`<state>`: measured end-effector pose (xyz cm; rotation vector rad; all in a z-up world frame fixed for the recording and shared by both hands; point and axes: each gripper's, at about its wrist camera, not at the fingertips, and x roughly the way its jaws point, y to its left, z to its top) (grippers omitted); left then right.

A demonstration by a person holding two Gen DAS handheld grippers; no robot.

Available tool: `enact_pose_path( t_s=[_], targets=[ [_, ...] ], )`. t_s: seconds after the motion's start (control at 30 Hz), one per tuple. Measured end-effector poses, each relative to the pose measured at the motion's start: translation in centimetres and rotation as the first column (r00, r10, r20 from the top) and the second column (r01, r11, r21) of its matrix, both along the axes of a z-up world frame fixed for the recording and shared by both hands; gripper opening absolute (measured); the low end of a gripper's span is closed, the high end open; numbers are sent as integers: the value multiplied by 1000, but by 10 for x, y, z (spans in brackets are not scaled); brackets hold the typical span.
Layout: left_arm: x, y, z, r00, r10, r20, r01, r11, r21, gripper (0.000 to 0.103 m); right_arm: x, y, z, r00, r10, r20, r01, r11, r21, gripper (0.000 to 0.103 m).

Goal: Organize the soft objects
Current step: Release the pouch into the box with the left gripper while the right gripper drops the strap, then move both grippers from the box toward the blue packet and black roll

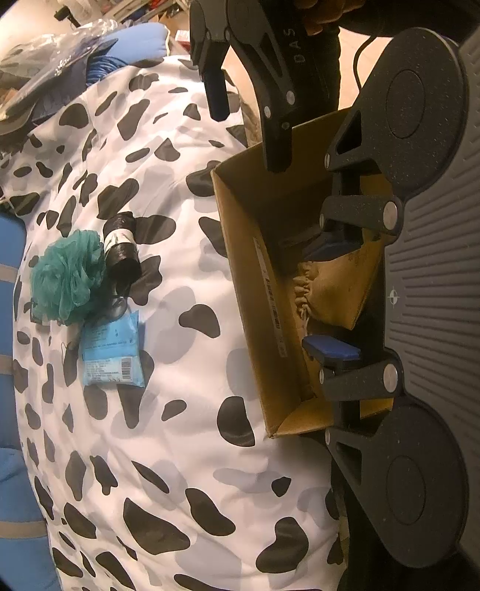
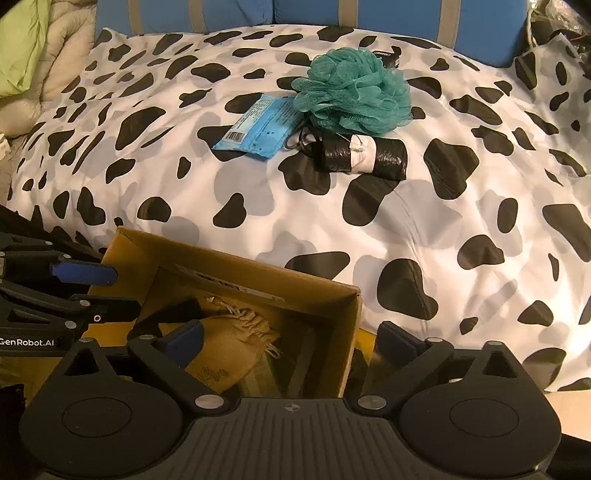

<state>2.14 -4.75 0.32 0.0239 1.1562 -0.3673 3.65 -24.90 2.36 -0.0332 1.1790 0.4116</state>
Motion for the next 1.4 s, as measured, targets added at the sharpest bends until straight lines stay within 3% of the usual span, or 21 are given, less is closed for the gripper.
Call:
enact_pose_path(
  t_s=[0.73,1.03,1.4],
  targets=[
    [2,13,6,998,62,12,-61,998,-25,44,6,-5,9,995,-87,55,88,996,-10,103],
    [1,14,10,998,54,27,-52,997,-51,44,13,-8,10,991,-106,84,111,992,-62,103],
    [12,14,13,997,60,51,-58,997,-43,44,30,-17,15,986,-117,119,120,993,-20,103]
  ],
)
